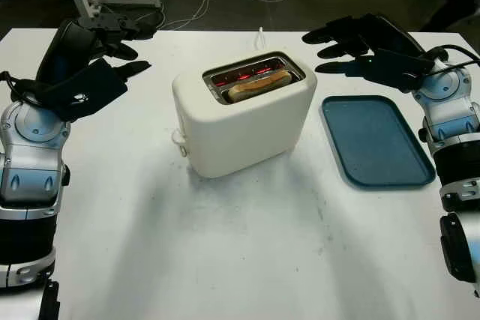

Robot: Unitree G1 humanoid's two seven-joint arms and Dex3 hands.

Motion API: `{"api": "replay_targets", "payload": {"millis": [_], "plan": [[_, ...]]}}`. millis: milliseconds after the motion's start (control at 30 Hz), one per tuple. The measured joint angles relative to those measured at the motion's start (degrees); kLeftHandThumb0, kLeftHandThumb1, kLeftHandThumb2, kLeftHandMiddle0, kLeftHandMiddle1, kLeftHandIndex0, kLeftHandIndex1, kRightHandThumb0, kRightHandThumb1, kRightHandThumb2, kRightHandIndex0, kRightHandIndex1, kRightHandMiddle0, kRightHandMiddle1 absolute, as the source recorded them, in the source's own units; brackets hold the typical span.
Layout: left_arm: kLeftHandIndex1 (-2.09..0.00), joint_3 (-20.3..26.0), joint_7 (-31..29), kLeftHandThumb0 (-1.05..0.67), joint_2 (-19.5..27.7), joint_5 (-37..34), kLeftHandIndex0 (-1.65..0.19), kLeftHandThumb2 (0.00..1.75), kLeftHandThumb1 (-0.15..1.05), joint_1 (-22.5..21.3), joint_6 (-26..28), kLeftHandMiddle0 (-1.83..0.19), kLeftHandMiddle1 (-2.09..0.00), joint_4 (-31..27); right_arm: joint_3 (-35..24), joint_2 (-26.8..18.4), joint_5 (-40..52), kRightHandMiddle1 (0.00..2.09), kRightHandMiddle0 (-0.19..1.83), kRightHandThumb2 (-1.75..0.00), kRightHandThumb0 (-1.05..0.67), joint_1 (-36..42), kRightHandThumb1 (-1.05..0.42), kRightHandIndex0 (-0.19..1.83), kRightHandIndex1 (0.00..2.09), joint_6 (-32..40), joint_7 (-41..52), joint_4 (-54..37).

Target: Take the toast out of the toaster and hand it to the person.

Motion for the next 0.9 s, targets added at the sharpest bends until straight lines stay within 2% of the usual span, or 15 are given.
{"api": "replay_targets", "payload": {"millis": [300, 900], "plan": [[-0.16, 0.0, 0.0, -0.24, 0.0, 0.0, -0.76, 0.05, 0.92, 0.0, 0.6, -0.54, -0.80, -0.5, 0.0, 0.0, 0.0, 0.00, 0.75, 0.00, -0.54, 0.0, -0.90, 0.84, 0.00, 0.0, 0.0, 0.0], [-0.16, 0.0, 0.0, -0.27, 0.0, -0.1, -0.76, 0.06, 0.92, 0.0, -0.1, -0.53, -0.81, 0.1, 0.0, 0.0, 0.0, 0.01, 0.76, 0.00, -0.56, 0.0, -0.91, 0.85, 0.01, 0.0, 0.0, 0.0]]}}
